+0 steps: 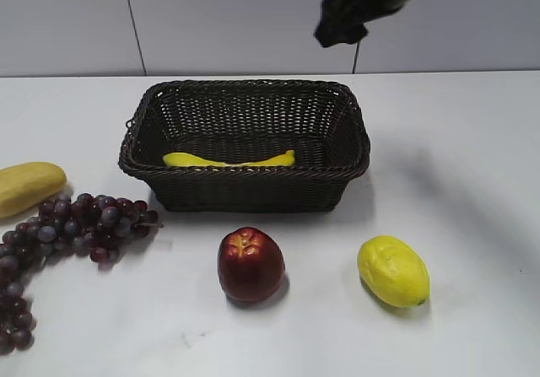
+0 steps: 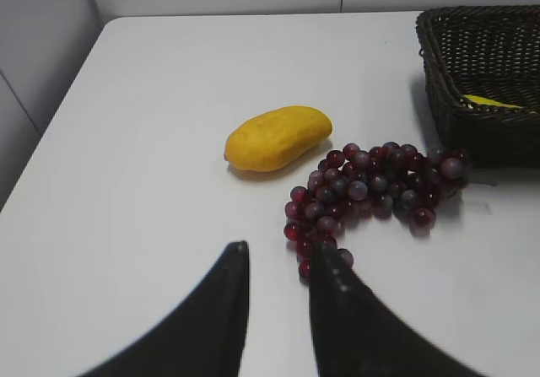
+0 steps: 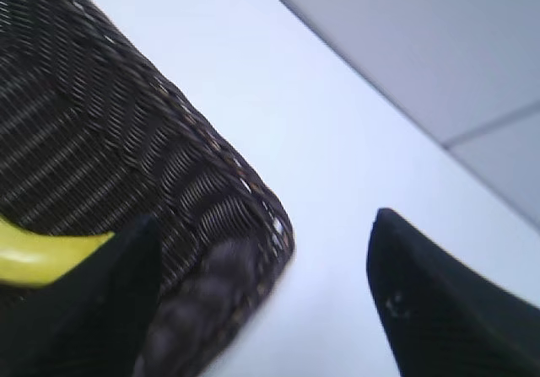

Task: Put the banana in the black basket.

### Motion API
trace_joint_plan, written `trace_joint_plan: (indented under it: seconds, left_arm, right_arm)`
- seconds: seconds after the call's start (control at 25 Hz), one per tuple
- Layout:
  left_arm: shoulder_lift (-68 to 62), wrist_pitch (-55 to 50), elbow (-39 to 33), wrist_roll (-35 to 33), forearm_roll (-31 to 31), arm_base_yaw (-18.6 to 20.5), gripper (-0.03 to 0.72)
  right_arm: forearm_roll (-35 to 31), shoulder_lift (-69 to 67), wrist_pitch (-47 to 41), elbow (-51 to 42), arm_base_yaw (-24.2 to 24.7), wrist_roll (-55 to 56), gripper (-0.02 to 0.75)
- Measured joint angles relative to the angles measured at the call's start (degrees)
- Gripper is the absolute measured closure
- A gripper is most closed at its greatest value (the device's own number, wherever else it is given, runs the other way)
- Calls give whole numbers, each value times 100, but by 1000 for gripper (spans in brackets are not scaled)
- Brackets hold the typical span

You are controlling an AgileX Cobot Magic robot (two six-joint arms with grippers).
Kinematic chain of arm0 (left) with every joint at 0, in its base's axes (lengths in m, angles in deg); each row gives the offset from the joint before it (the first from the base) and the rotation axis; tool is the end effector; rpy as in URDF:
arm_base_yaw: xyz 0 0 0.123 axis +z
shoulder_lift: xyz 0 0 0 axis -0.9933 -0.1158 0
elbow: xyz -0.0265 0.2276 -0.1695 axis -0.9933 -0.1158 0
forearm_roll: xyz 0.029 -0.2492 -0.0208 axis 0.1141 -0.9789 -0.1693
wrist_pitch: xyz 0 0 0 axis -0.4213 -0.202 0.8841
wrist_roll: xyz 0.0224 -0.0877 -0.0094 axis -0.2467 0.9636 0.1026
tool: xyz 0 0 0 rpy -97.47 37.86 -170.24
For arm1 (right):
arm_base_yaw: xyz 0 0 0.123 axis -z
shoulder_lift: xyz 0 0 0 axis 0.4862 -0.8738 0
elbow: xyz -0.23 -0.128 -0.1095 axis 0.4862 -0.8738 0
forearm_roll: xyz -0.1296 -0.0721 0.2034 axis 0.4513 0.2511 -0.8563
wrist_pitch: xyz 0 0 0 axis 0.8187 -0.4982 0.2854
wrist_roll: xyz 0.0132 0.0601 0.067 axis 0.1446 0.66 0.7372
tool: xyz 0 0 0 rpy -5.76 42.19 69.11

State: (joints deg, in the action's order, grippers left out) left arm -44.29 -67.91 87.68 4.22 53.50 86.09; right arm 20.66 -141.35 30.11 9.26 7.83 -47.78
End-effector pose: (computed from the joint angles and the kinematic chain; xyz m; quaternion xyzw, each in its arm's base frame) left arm -0.0038 -0.0142 0.2804 0.0308 0.8427 -0.0461 0.5355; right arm 0.4145 0.1742 0.2811 -0.3395 0.8630 0.0699 0.3675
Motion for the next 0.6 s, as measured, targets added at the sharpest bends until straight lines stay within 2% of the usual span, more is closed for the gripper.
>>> trace_joint_plan:
  seconds: [0.2,0.4,0.6]
  left_arm:
    - [0,0,0,0,0,0,449]
    - [0,0,0,0,0,0,449]
    - [0,0,0,0,0,0,449]
  right_arm:
    - [39,0,-649,0,862,1224,163]
    - [148,0,-1152,0,1417,1823,163]
    - [971,0,-2110,0,1695,2255,164]
